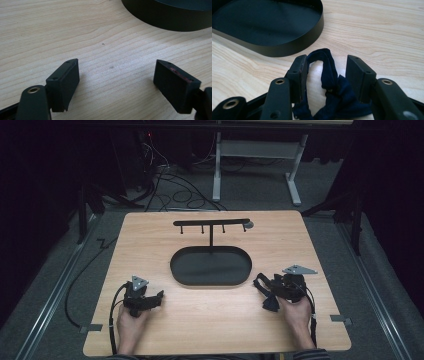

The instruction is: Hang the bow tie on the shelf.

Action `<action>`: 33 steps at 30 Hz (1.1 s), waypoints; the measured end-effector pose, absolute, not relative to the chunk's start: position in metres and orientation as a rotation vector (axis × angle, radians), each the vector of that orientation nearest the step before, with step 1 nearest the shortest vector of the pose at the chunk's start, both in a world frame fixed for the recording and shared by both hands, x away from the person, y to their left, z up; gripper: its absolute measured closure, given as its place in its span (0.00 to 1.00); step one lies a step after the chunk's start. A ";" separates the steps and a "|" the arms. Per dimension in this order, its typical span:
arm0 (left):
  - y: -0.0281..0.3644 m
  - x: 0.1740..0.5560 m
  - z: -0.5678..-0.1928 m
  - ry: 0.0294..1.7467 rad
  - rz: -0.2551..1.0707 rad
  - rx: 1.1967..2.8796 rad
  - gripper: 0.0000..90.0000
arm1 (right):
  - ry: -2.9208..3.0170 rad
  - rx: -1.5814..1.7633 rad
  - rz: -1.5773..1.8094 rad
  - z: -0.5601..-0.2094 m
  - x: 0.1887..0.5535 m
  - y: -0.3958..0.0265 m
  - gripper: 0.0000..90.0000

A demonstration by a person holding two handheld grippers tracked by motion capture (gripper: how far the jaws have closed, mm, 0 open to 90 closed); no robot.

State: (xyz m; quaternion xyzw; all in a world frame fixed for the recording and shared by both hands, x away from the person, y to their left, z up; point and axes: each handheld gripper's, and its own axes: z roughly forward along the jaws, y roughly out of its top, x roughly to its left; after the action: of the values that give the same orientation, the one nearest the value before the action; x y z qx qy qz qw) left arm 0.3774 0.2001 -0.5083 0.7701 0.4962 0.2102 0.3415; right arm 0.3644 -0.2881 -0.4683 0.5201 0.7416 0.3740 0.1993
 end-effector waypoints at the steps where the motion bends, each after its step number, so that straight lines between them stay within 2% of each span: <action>1: 0.200 0.377 -0.508 1.291 0.547 2.003 0.24 | 2.078 1.458 1.043 -0.469 0.367 -0.287 0.60; 23: 0.200 0.377 -0.508 1.291 0.547 2.003 0.24 | 2.081 1.540 0.998 -0.488 0.389 -0.289 0.70; 33: 0.200 0.377 -0.508 1.291 0.547 2.003 0.24 | 2.133 1.539 0.994 -0.494 0.392 -0.285 0.85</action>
State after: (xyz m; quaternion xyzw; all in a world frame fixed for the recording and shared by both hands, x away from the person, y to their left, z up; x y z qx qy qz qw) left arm 0.3774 0.2001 -0.5082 0.7700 0.4962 0.2101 0.3415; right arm 0.3924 -0.2854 -0.4944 0.5401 0.7482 0.3487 0.1641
